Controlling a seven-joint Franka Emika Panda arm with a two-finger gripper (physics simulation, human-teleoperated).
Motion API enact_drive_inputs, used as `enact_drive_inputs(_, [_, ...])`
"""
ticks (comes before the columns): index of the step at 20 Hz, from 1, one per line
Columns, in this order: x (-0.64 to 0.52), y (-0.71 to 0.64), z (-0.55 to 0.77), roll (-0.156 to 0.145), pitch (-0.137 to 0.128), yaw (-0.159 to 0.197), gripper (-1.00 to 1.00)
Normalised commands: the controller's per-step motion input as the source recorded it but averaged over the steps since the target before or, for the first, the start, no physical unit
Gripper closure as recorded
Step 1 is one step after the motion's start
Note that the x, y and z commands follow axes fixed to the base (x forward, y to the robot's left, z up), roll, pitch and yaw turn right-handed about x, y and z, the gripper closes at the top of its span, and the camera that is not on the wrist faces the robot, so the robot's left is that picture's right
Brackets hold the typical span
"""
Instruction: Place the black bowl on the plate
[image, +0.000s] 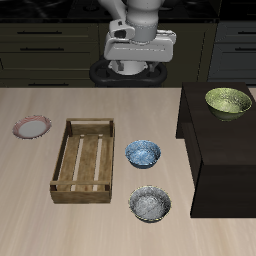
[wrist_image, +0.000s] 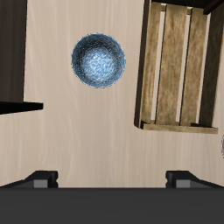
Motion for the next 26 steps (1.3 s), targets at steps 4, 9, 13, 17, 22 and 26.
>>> enact_drive_inputs(4, [0.48, -0.01, 0.04, -0.013, -0.029, 0.042, -1.00])
enact_drive_inputs(9, [0.63, -0.09, 0.07, -0.046, 0.006, 0.010, -1.00])
enact_drive_inputs(13, [0.52, 0.04, 0.11, 0.031, -0.035, 0.023, -1.00])
enact_drive_inputs(17, [0.54, 0.09, 0.04, 0.061, 0.007, -0.002, -1.00])
enact_drive_inputs(22, [0.49, 0.02, 0.04, 0.055, 0.007, -0.016, -1.00])
enact_drive_inputs(26, [0.54, -0.14, 0.13, 0.014, 0.006, -0.047, -1.00])
